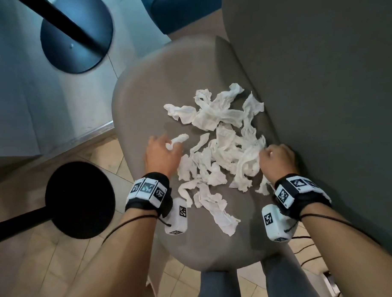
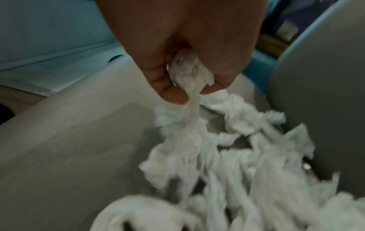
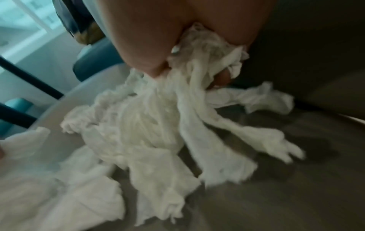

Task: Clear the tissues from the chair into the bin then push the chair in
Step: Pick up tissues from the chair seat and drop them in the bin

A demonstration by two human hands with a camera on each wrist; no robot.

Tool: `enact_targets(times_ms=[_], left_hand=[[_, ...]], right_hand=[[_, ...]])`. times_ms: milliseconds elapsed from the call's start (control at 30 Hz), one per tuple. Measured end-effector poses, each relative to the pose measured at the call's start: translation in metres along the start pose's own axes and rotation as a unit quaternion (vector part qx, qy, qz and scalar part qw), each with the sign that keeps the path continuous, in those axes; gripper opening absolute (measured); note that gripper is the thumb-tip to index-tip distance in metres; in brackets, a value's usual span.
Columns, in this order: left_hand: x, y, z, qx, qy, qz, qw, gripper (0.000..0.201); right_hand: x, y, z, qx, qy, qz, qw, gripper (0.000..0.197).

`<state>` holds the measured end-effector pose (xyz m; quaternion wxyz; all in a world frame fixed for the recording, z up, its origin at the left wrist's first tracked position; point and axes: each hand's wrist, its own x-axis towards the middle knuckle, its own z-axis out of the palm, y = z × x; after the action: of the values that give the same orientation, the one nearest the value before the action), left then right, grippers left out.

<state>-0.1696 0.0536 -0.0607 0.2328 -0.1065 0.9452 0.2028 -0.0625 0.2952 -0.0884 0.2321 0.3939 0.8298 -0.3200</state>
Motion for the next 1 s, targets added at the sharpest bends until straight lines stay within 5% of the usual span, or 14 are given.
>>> enact_targets(times_ms=[100, 200, 333, 433, 567, 733, 867, 1000], left_hand=[[0.003, 0.009, -0.016, -0.045, 0.035, 0.023, 0.998, 0.008], [0.012, 0.026, -0.024, -0.082, 0.003, 0.024, 0.996, 0.027], [0.034, 0.047, -0.014, -0.029, -0.054, 0.052, 0.997, 0.038], [0.051, 0.051, 0.0, 0.042, -0.079, 0.066, 0.994, 0.048], [0.06, 0.039, 0.014, 0.084, -0.063, 0.056, 0.993, 0.039], [0.049, 0.024, 0.008, 0.024, -0.023, 0.066, 0.997, 0.025], [0.041, 0.034, -0.002, 0.013, 0.029, 0.128, 0.991, 0.018], [0.039, 0.062, 0.002, -0.018, -0.057, 0.181, 0.982, 0.015]], right_hand=[[-0.01, -0.009, -0.01, 0.051, 0.033, -0.005, 0.998, 0.037], [-0.009, -0.022, -0.016, 0.088, 0.062, -0.048, 0.993, 0.038], [0.008, -0.049, -0.018, 0.101, 0.077, -0.111, 0.986, 0.008], [0.028, -0.066, -0.015, 0.082, 0.053, -0.142, 0.985, 0.039], [0.046, -0.068, -0.003, -0.013, 0.01, -0.099, 0.995, 0.063], [0.039, -0.049, 0.003, -0.048, 0.005, -0.056, 0.997, 0.025], [0.024, -0.039, 0.002, -0.039, -0.01, -0.011, 0.999, 0.024], [0.014, -0.034, -0.005, 0.01, 0.007, 0.005, 1.0, 0.031]])
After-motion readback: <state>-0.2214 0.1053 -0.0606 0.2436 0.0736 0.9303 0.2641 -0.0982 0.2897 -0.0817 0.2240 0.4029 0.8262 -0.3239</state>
